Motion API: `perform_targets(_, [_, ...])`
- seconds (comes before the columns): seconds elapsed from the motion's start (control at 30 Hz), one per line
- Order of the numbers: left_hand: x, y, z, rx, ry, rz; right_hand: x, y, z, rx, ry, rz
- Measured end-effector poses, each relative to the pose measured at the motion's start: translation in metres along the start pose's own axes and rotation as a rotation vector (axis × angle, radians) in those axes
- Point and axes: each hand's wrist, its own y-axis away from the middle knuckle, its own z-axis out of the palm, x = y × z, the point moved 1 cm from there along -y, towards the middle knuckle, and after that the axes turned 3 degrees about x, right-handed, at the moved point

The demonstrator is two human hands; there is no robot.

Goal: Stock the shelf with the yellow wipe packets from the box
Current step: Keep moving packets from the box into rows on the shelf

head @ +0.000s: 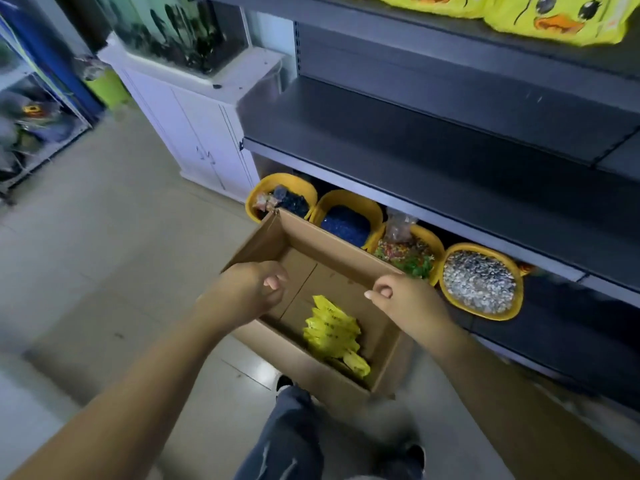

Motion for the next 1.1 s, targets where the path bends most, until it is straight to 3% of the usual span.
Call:
perform_targets(0.17, [-0.050, -0.034, 0.001, -0.125, 0.045, -0.024, -0.020, -0.037, 0.029, 0.007, -0.007, 0.123])
perform_targets(0.3, [-0.072, -0.059, 0.024, -0.289, 0.063, -0.054, -0.018, -0.058, 0.051, -0.083, -0.074, 0.197])
perform_targets(0.7, [-0.126, -0.142, 0.171, -0.572, 0.151, -0.117, 0.076, -0.164, 0.200, -0.226, -0.226, 0.368])
perform_targets(0.93, [-0.155, -0.173, 0.253, -0.617, 0.252, -0.287, 0.120, -0.196, 0.303, -0.427, -0.327, 0.334])
perform_targets(1.1, [-0.164, -0.189, 0.290, -0.649, 0.371, -0.289, 0.137, -0.208, 0.330, -0.566, -0.184, 0.210])
